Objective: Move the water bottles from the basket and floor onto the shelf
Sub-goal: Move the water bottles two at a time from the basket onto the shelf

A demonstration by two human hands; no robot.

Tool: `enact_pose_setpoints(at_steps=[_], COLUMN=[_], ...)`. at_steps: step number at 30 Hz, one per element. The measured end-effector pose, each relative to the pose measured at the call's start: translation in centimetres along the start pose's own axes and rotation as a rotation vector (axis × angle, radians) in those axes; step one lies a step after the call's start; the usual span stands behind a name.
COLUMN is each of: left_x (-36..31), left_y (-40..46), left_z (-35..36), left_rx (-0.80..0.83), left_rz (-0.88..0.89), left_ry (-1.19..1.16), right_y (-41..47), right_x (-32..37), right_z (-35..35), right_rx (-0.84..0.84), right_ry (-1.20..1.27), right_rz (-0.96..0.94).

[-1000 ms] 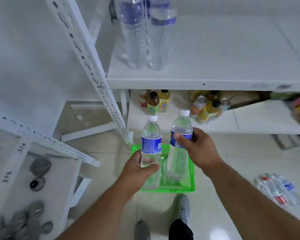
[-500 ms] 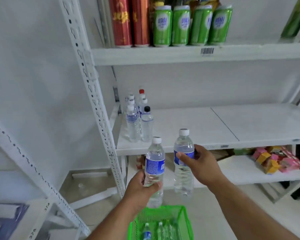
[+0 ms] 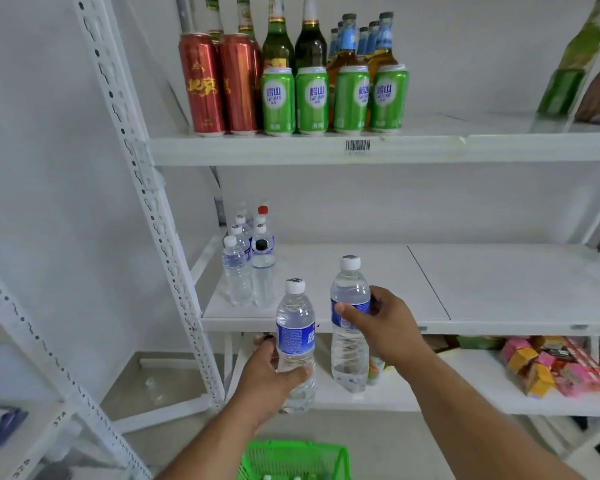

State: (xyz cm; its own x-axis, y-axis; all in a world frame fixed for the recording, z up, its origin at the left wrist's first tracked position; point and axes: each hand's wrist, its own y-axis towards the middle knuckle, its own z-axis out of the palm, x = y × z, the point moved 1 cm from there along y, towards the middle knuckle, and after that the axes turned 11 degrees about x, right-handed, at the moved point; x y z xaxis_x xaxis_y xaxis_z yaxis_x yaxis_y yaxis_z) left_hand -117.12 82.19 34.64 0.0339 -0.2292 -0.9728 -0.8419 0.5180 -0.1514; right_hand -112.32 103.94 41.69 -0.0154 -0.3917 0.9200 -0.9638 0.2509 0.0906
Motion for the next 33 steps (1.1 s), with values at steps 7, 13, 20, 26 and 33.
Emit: enact_pose_setpoints(at_steps=[7,13,20,26,33], left_x=[-1.0,-1.9,-2.3,-1.7,-1.7], left_y=[1.6,4.6,10.1,14.5,18.9], left_z=[3.8,4.0,1.7,0.0,-0.8], left_rx=[-0.082,-0.099,-0.121,-0.085,-0.062], left_rz=[-0.009,-0.014,-0.014,-0.017,-0.003], left_ry=[-0.028,-0.038,-0.031,-0.008,0.01], right_y=[1.5,4.7,10.0,13.9,17.7], right_x=[-1.7,-2.6,-2.6,-2.9,-3.3], right_z=[-3.2,-3.8,-3.2,-2.1,-2.1], right_rx=[0.068,0.078,0.077,0.046,0.04], right_ry=[0.025,0.019,-0.037,-0.04,-0.045], right_rz=[-0.019,-0.013,0.003,0.032,0.052])
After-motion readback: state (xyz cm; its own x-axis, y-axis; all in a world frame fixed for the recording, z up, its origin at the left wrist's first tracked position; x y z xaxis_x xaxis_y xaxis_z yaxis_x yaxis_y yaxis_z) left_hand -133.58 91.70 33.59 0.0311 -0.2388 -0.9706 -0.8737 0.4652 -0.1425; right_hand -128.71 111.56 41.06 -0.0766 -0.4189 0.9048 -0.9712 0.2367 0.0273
